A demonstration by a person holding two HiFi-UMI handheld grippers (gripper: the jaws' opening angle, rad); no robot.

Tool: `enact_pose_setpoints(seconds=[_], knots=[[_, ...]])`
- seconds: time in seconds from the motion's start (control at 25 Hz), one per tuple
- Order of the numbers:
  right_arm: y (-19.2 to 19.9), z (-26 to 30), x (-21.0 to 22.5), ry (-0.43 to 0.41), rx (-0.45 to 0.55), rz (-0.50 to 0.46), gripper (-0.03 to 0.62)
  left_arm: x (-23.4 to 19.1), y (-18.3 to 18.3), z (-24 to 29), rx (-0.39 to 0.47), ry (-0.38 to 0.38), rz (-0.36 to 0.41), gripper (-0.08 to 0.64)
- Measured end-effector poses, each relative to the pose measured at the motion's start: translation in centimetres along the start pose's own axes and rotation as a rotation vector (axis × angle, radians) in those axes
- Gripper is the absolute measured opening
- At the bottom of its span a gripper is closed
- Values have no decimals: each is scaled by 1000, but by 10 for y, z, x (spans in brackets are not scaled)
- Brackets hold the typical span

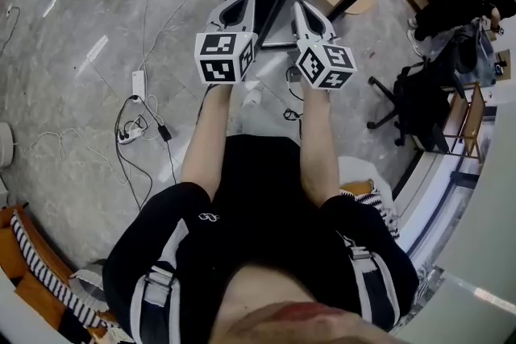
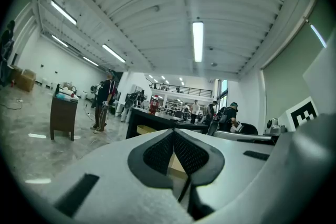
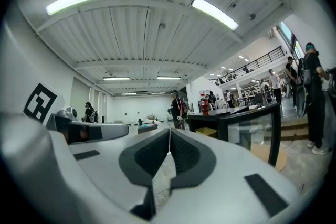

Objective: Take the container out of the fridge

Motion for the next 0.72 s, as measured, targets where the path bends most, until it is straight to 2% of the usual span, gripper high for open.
enact_pose_setpoints(seconds=[0.4,0.72], knots=[[24,65,33,-22,-28,63,12,-30,1,58,-42,-46,1,11],[43,152,63,-50,-87,53,12,-76,2,130,-84,-88,7,11]])
Point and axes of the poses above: the fingertips, and each gripper's own axes: z forward along the fingers, x to its right, y out of its underside, the point moved 10 cm from there along -z, backward along the fingers, and after that the axes turned 6 degrees about -z, right-handed, at the moved point
